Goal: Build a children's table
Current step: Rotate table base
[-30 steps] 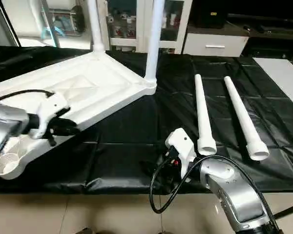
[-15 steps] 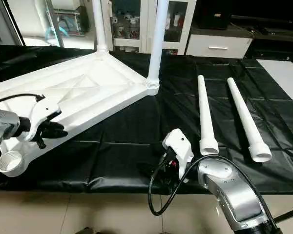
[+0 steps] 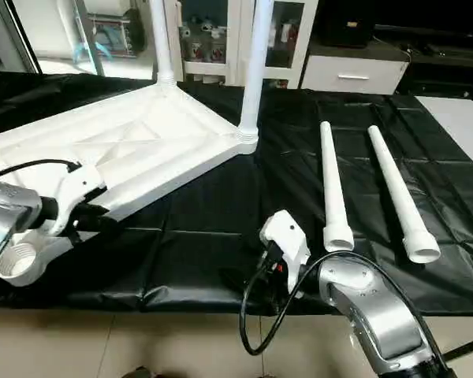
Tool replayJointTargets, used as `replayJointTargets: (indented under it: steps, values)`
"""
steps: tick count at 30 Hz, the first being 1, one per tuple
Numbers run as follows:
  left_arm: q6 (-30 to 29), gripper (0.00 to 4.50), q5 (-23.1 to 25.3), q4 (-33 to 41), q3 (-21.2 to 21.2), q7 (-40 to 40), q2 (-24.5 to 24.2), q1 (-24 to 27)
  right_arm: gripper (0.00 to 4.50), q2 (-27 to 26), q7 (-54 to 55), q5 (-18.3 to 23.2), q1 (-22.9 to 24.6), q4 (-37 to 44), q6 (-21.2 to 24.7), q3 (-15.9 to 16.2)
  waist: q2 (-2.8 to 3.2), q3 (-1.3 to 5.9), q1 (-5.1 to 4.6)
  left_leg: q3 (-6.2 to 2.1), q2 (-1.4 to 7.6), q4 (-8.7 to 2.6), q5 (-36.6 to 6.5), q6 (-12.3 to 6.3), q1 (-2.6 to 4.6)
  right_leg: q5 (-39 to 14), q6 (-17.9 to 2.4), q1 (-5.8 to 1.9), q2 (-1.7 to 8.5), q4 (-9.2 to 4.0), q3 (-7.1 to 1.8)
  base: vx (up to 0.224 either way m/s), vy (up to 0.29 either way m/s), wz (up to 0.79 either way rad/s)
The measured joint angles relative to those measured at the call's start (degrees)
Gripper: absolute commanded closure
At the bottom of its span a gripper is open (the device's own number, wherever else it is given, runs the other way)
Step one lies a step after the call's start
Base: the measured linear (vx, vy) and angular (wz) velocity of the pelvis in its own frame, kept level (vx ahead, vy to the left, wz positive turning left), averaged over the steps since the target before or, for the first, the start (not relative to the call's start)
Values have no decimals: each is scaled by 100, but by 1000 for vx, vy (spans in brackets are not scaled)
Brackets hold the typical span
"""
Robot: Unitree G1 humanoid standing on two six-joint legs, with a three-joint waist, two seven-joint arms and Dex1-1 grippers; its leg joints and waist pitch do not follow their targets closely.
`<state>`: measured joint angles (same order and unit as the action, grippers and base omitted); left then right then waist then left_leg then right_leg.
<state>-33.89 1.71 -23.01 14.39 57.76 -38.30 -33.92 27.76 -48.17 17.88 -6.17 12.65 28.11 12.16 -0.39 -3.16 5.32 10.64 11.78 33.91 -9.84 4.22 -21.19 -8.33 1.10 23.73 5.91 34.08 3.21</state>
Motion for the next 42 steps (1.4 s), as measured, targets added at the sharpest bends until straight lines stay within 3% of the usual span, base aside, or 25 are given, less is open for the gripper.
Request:
replayJointTargets:
  steps: [6, 9, 15, 19, 22, 24, 27, 32, 35, 42]
  values:
    - [-110, 318, -268, -503, -60, -259, 1075, -596, 75, 23, 1, -4, 11, 16, 0, 25, 0, 0, 127, 2, -10, 4, 0, -1, -11, 0, 0, -7, 0, -4, -25, 0, 0, 0]
    - [-26, 318, -432, -808, -148, -466, 1527, -988, 75, 36, 0, -8, 42, 23, -3, 18, 2, 1, 113, 5, -12, 4, 0, -1, -9, 1, -1, -6, -1, -3, -33, 0, 0, 0]
    - [799, 318, -534, -2137, -687, -1584, 2476, -1823, 75, 43, 16, -27, 117, 27, -2, 28, 15, 9, 78, -1, -7, 4, 1, -2, -11, 1, 0, -3, -18, -4, -35, 0, 0, 0]
    - [1434, 318, -678, -2336, -924, -1908, 2660, -1897, 75, 44, 25, -30, 125, 35, -2, 28, 17, 9, 49, -34, -2, 4, 1, -1, -23, 1, -1, 6, -49, -13, -42, 0, 0, 0]
    - [1602, 318, -780, -2062, -988, -1463, 2444, -1883, 75, 58, 25, -28, 170, 76, -2, 24, 17, 10, 46, -44, 2, 2, 1, 0, -26, 18, -31, 15, -58, -12, -42, 0, 0, 0]
    - [1615, 318, -823, -1479, -878, -817, 2022, -1697, 75, 63, 21, -26, 193, 85, -6, 27, 18, 10, 23, -42, 3, -2, 0, 0, -26, 15, -33, 20, -59, -12, -44, 0, 0, 0]
    - [1508, 318, -896, -229, -461, 488, 917, -909, 75, 83, 10, -29, 217, 77, -25, 36, 28, 16, -44, -35, -1, -17, -9, 13, -4, 9, -33, 22, -60, -8, -61, 0, 0, 0]
    - [1392, 318, -879, 469, -61, 1500, -33, 1, 75, 33, 1, -35, 140, 66, -75, 107, 16, 8, 26, -39, -2, -14, -9, 16, -8, -17, -2, 17, -62, -1, -66, 0, 0, 0]
    - [1280, 318, -762, 978, 80, 1987, -777, 420, 75, 26, -50, -43, 119, 60, -88, 157, 7, 9, 7, -39, -5, -14, -9, 16, -4, -18, 0, 15, -62, -1, -73, 0, 0, 0]
    - [990, 318, -685, 1386, 132, 2365, -1310, 560, 75, 44, -88, -45, 104, 57, -89, 182, -4, 13, -11, -40, -13, -13, -9, 16, 4, -19, 3, 6, -62, 0, -90, 0, 0, 0]
